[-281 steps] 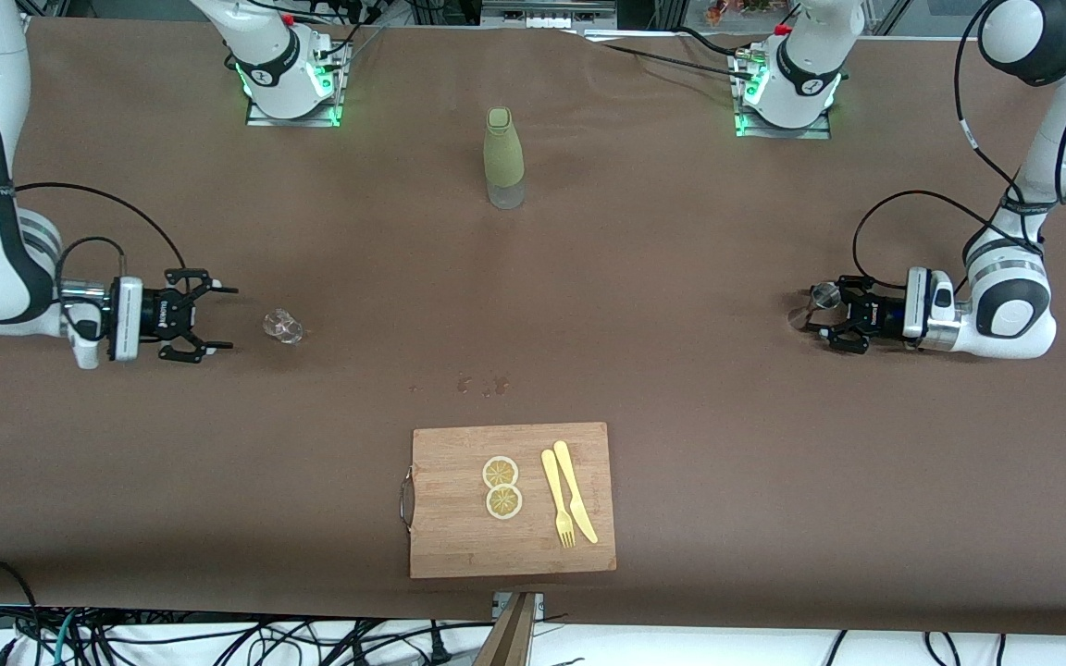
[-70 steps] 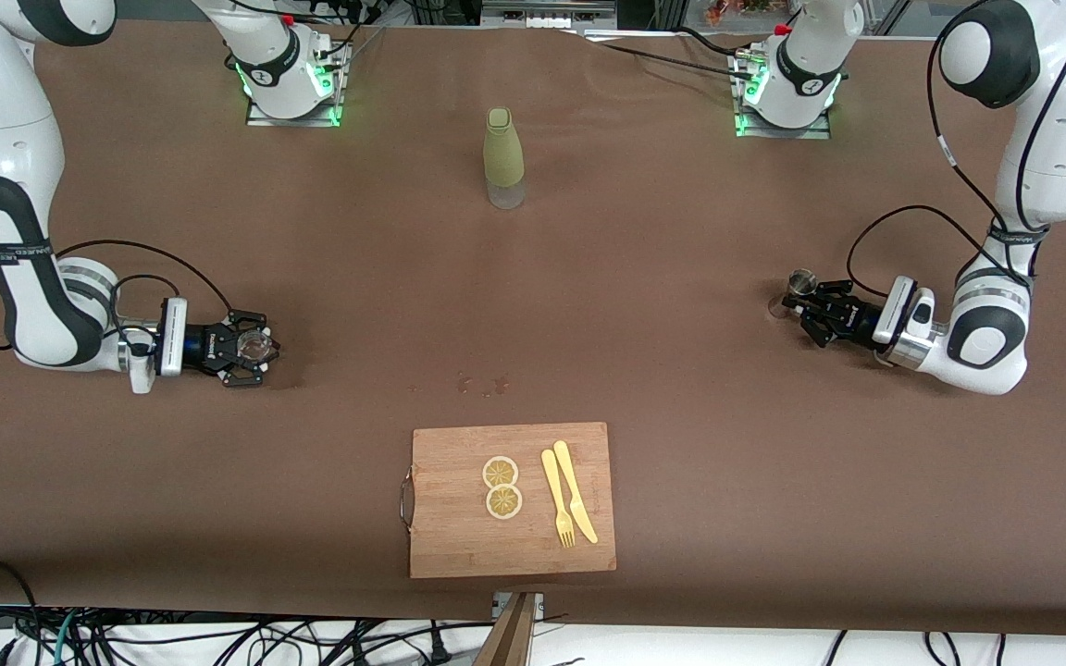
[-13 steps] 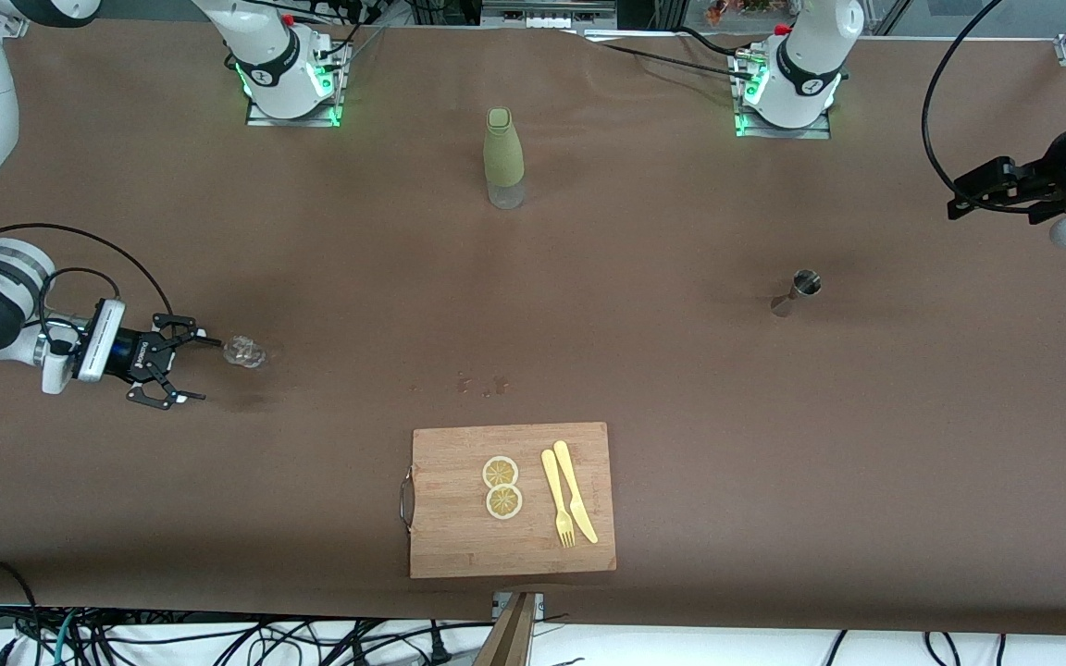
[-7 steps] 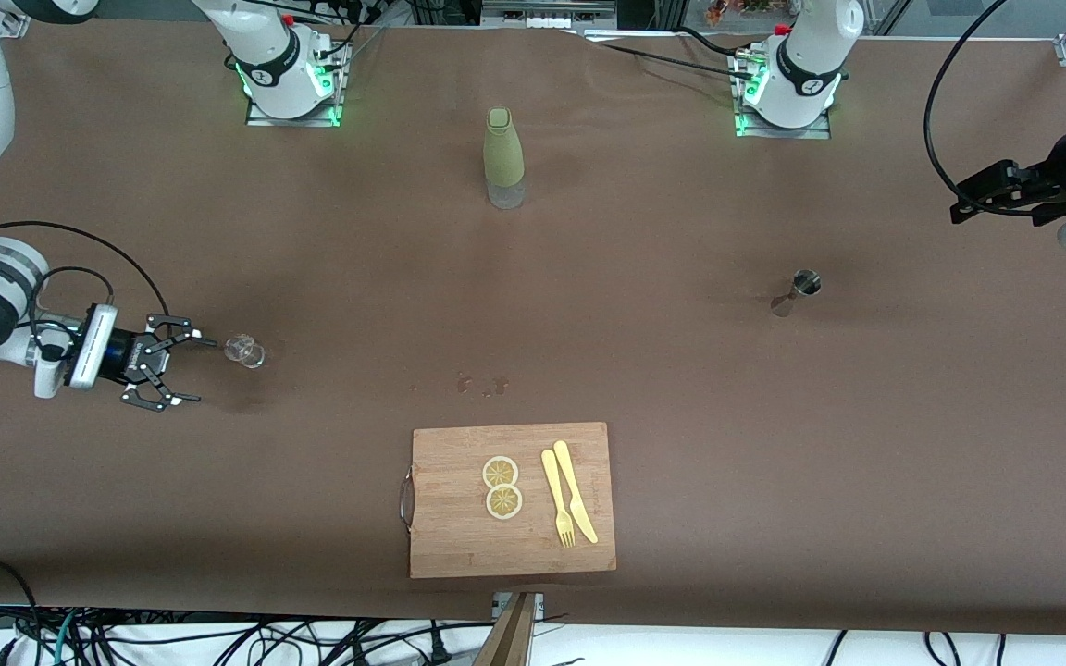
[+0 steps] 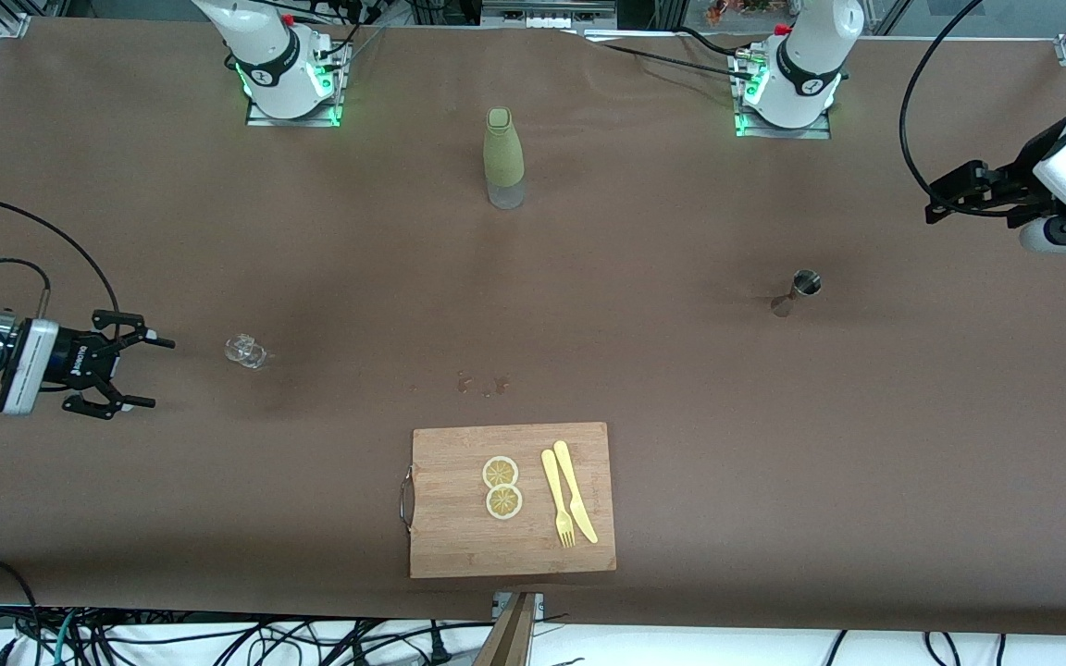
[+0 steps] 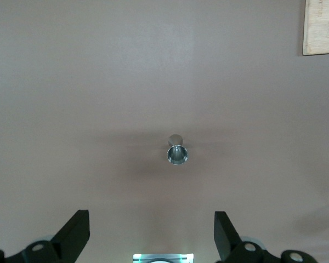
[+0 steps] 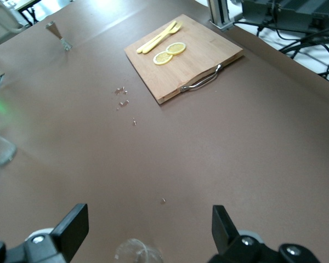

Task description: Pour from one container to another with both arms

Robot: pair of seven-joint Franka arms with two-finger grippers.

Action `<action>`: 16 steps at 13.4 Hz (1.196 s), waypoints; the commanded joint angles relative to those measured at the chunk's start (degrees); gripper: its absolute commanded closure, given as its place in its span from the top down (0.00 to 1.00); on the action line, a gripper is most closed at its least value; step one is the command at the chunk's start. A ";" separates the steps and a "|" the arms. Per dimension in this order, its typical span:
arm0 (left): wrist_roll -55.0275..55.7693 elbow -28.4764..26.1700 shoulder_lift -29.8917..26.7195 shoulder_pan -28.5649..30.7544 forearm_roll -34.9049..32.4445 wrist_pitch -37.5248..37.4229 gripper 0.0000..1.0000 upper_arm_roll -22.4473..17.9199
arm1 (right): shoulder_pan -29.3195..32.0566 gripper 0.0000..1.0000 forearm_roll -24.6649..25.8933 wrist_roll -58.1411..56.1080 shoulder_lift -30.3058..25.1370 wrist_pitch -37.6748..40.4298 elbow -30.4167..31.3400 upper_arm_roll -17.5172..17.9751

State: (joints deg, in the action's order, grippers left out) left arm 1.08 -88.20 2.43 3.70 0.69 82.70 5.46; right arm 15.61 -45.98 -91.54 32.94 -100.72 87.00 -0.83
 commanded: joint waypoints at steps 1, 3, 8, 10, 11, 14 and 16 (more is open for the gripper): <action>0.59 1.45 1.08 -0.27 -0.78 -0.17 1.00 -0.63 | -0.67 1.00 7.36 15.37 -1.20 2.20 -5.77 2.74; 0.59 1.36 1.17 -0.18 -0.69 -0.17 1.00 -0.63 | -0.67 1.00 15.35 27.06 -2.78 2.20 -8.50 7.22; 0.24 1.45 1.52 0.00 -0.34 -0.08 1.00 -0.63 | -5.22 1.00 28.02 56.07 -7.79 2.46 -9.13 11.64; 0.15 1.45 1.52 0.00 -0.34 -0.08 1.00 -0.71 | -6.73 1.00 30.50 65.04 -8.94 5.87 -9.04 11.64; 0.06 1.45 1.61 0.00 -0.43 -0.08 1.00 -0.63 | -7.08 1.00 30.94 70.13 -9.90 7.46 -9.04 11.72; -0.20 1.45 1.79 0.08 -0.43 0.00 1.00 -0.71 | -8.23 1.00 36.11 78.70 -12.36 13.78 -9.04 11.55; -0.20 1.45 1.79 0.08 -0.43 0.00 1.00 -0.63 | -7.97 1.00 41.20 76.53 -12.90 17.56 -9.04 10.94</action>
State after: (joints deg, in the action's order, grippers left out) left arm 1.07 -88.20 3.47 3.80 0.69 82.91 4.82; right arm 7.45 -8.62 -15.03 21.32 -86.36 77.79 10.67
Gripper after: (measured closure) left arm 0.000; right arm 0.000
